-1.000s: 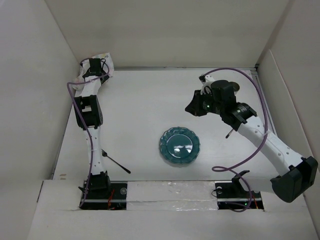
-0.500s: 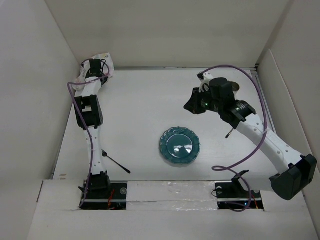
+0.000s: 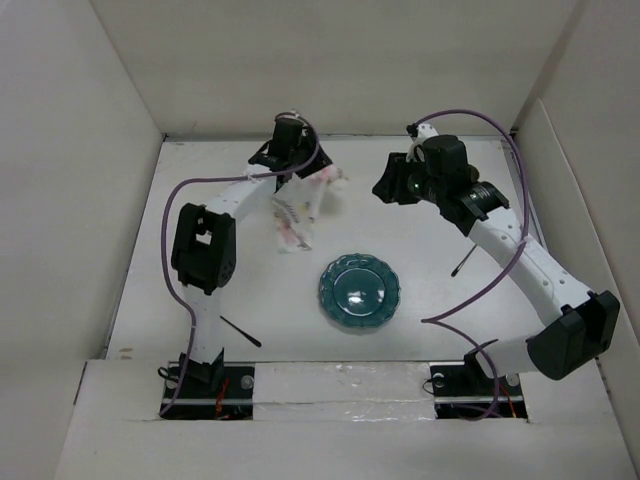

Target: Set the dinner table for one person

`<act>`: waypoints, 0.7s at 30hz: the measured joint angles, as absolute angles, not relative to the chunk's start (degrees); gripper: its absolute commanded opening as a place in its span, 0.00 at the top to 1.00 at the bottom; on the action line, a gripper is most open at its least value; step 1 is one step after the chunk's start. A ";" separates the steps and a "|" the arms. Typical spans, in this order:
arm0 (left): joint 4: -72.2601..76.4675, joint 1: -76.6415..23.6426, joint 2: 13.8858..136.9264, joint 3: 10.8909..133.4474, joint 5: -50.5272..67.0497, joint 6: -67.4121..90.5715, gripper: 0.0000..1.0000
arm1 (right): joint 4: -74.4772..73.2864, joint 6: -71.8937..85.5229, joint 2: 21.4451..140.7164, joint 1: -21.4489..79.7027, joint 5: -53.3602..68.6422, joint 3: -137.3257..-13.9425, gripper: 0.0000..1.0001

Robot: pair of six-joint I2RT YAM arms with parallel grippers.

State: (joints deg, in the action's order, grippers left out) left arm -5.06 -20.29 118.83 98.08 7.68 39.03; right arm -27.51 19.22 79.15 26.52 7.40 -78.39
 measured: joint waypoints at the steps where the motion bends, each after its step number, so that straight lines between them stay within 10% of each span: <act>1: -4.91 -22.09 118.08 98.06 8.60 39.05 0.55 | -27.49 19.51 79.22 26.20 7.14 -78.39 0.47; 6: -7.31 -25.74 116.62 97.62 11.00 37.50 0.43 | -27.05 21.19 79.40 24.86 5.82 -77.93 0.34; 7: -7.66 -25.65 115.94 96.42 10.79 36.97 0.43 | -26.72 21.45 79.50 24.62 5.63 -77.60 0.40; 8: -7.84 -25.43 114.63 94.15 10.37 36.45 0.44 | -26.17 21.69 79.64 24.43 5.45 -77.03 0.73; 10: -8.88 -24.97 110.32 87.92 9.06 35.73 0.69 | -25.91 22.74 80.09 23.94 4.97 -75.88 1.00; 14: -11.00 -25.19 99.66 76.49 5.67 33.61 0.90 | -24.80 24.27 81.95 22.65 4.80 -72.62 1.00; 18: -11.84 -29.26 94.32 72.18 3.66 30.61 0.65 | -24.38 25.67 84.66 21.21 4.82 -69.21 0.94; 19: -11.81 -30.65 94.11 71.53 3.49 30.15 0.59 | -24.10 25.93 85.10 20.91 4.86 -68.66 0.71; 21: -11.81 -32.77 94.63 70.54 3.86 29.19 0.54 | -23.46 27.11 86.43 20.21 4.95 -66.94 0.62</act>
State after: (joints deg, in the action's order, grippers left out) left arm -11.81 -32.77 94.63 70.54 3.86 29.19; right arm -23.46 27.11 86.43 20.21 4.95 -66.94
